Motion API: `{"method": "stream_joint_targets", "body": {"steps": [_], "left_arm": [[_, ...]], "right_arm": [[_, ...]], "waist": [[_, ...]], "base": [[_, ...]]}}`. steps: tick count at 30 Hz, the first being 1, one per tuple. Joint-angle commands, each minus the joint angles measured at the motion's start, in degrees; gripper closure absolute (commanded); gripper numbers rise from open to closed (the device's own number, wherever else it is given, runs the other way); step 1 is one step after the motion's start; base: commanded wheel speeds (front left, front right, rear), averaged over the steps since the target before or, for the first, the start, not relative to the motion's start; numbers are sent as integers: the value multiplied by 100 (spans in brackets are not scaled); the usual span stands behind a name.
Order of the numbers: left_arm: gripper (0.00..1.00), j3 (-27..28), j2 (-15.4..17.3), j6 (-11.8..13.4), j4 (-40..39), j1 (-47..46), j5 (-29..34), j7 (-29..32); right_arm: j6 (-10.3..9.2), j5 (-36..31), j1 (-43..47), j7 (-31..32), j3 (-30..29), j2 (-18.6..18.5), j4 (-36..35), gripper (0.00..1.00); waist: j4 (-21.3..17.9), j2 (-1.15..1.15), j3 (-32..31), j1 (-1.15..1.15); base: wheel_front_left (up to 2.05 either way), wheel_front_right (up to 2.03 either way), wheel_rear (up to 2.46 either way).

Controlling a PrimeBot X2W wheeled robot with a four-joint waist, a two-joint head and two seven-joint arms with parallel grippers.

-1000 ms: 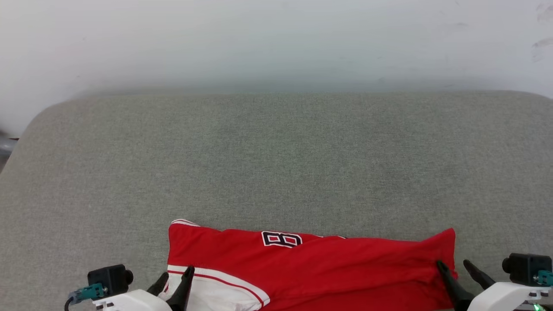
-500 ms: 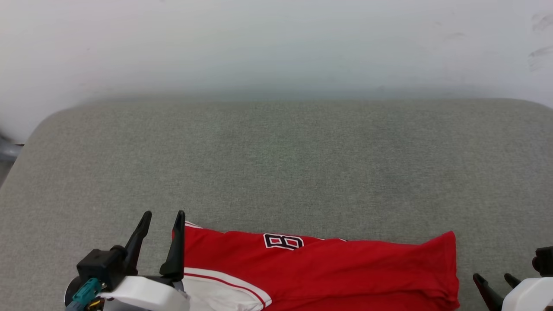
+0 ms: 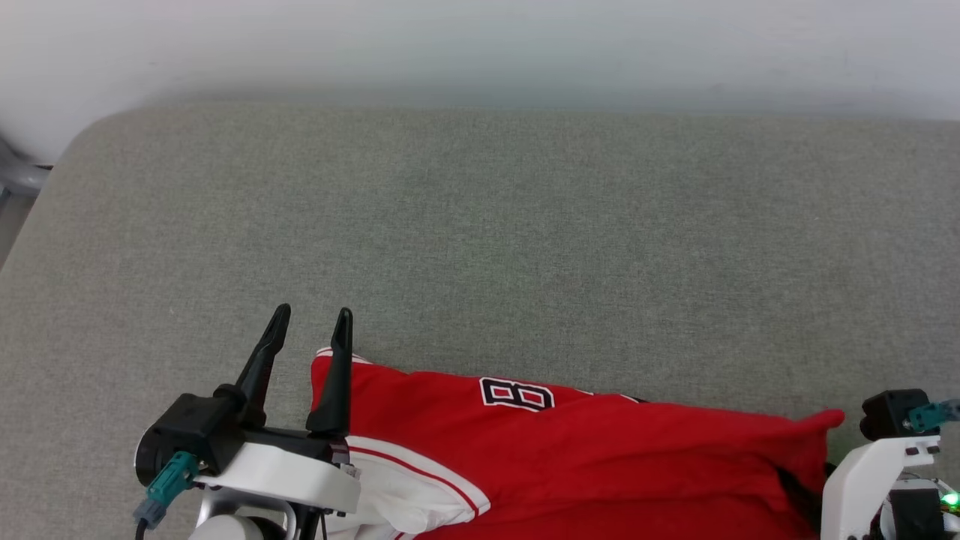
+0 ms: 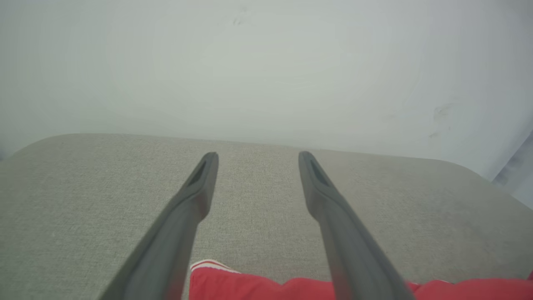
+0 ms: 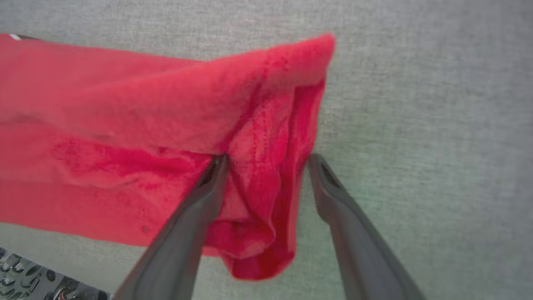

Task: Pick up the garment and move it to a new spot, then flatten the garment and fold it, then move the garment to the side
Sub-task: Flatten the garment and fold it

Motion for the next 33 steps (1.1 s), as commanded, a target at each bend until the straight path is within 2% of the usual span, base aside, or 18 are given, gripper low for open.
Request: {"method": "stream_joint_targets", "body": {"steps": [1,4,5,7,14,18,28,33], "left_arm": [[0,25,-28,-21,-12,-66,34,-37],[0,46,-73,-76,-18,-99,90,-38],[0,65,-81,-88,-11,-99,112,-37],[0,106,-114,-105,2,-87,136,-33],[0,243,-184,-143,50,63,223,-33],[0,279,-190,-139,55,145,250,-33],[0,285,-213,-166,52,267,306,-33],[0,300,-207,-159,75,327,318,-28]], "right_arm": [[-2,78,-77,72,84,4,112,0],[0,296,-53,337,348,80,411,0],[7,374,-16,398,407,100,467,22],[8,526,19,456,475,134,502,100],[-2,609,-150,322,371,-117,244,100],[-5,628,-201,338,104,-249,142,100],[-5,399,66,712,-1457,-374,318,100],[-3,560,95,978,-1974,-128,239,100]], "waist": [[48,0,109,-1],[96,0,172,-1],[104,0,180,-1],[111,0,181,-1],[-18,0,39,-1],[-134,0,-102,-1],[-312,0,-248,-1],[-359,0,-344,-1]], "base": [[0,0,0],[0,0,0],[0,0,0],[0,0,0],[0,0,0],[0,0,0],[0,0,0],[0,0,0]]}}
